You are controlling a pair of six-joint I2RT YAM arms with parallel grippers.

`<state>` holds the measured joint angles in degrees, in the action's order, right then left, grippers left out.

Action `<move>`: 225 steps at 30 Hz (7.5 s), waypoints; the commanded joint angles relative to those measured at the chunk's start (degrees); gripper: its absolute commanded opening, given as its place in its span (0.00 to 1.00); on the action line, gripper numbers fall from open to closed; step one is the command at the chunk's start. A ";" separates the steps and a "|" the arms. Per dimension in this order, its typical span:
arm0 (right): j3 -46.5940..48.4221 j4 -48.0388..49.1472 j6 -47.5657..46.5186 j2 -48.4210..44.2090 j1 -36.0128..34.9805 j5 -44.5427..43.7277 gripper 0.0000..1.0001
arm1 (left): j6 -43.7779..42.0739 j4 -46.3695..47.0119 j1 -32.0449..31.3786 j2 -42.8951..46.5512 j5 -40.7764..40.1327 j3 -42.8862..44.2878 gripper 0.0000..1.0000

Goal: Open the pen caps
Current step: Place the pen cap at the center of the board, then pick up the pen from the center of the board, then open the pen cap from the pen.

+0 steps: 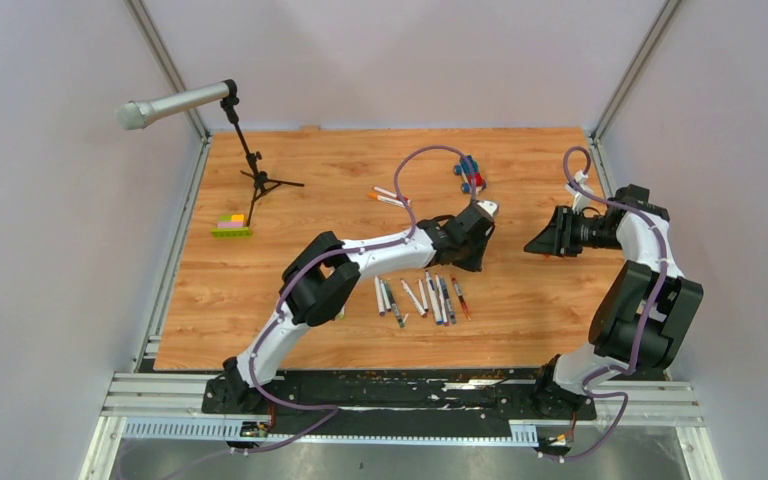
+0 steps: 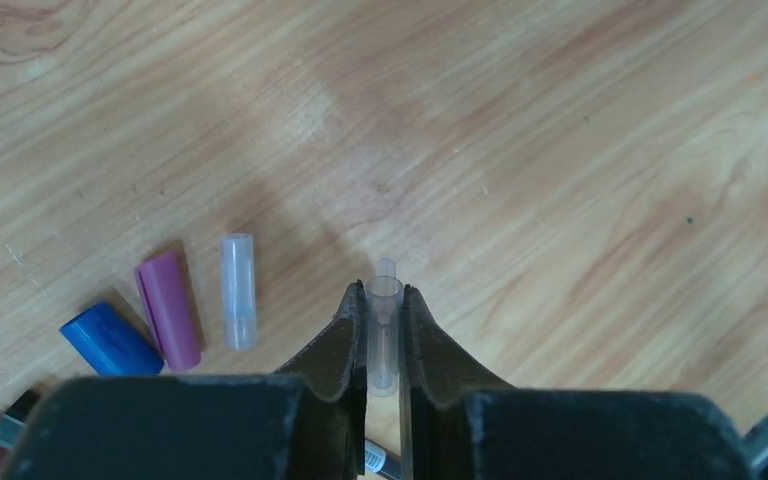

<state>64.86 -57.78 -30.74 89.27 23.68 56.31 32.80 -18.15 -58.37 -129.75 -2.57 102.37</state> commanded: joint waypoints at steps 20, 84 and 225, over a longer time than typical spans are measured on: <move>0.68 -2.15 -4.04 0.37 0.01 4.32 0.35 | -3.81 -14.52 1.44 -9.01 -5.88 19.81 0.42; 64.20 12.41 -5.83 44.83 -45.48 -32.62 0.88 | -5.62 4.81 10.38 96.33 -32.73 -73.25 1.00; -2.58 56.93 47.53 1.01 -34.81 9.32 0.00 | 25.53 57.98 10.30 39.98 6.44 -57.28 0.92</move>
<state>62.61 -8.95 11.29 93.21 -11.07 61.76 56.69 38.94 -48.18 -88.36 2.83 42.02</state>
